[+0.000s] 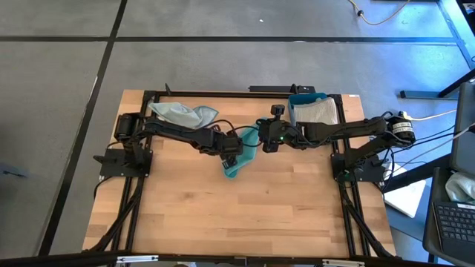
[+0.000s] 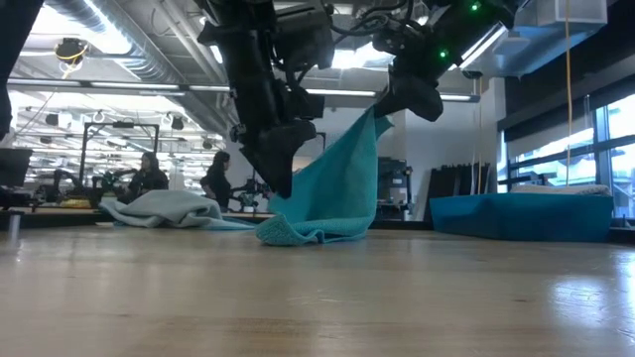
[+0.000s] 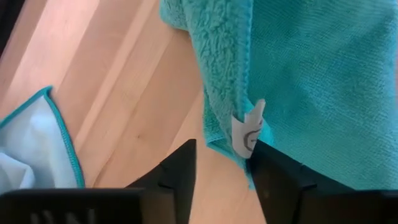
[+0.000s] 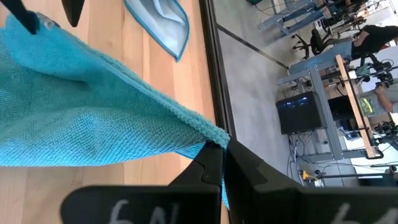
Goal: Fold microfiber towels
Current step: Fold the blue microfiber cloth
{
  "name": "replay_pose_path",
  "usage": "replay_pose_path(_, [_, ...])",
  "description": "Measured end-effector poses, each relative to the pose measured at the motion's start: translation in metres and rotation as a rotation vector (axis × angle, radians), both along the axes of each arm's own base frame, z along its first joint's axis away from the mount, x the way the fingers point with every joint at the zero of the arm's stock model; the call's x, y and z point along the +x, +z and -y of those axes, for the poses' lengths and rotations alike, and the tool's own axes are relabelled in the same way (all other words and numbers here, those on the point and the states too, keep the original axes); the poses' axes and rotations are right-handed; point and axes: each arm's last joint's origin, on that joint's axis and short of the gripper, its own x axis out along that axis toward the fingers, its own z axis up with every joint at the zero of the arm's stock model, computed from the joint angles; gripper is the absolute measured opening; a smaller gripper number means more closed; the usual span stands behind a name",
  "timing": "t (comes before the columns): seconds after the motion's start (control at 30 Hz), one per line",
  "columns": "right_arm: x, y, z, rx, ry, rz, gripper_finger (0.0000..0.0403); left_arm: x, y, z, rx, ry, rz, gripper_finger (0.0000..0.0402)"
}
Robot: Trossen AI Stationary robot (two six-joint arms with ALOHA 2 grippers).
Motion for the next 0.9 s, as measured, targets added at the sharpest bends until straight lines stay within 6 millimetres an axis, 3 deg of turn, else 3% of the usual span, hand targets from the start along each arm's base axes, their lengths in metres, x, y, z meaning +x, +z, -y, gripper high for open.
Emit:
replay_pose_path(0.37, [0.000,0.000,0.000,0.000,0.001,-0.002,0.0006,-0.002,0.000,0.000,0.006,-0.041,-0.036,0.0006])
replay_pose_path(0.5, [0.000,0.000,0.001,-0.001,0.000,-0.006,0.0006,-0.005,0.000,-0.001,0.020,-0.040,-0.070,0.0006])
replay_pose_path(0.67, [-0.002,-0.001,0.006,0.004,-0.013,-0.021,0.0006,-0.025,0.010,-0.001,0.081,0.032,-0.184,0.0003])
replay_pose_path(0.9, [-0.003,-0.004,0.008,0.037,0.005,-0.040,0.0006,-0.056,0.056,0.004,0.185,0.090,-0.156,0.0001])
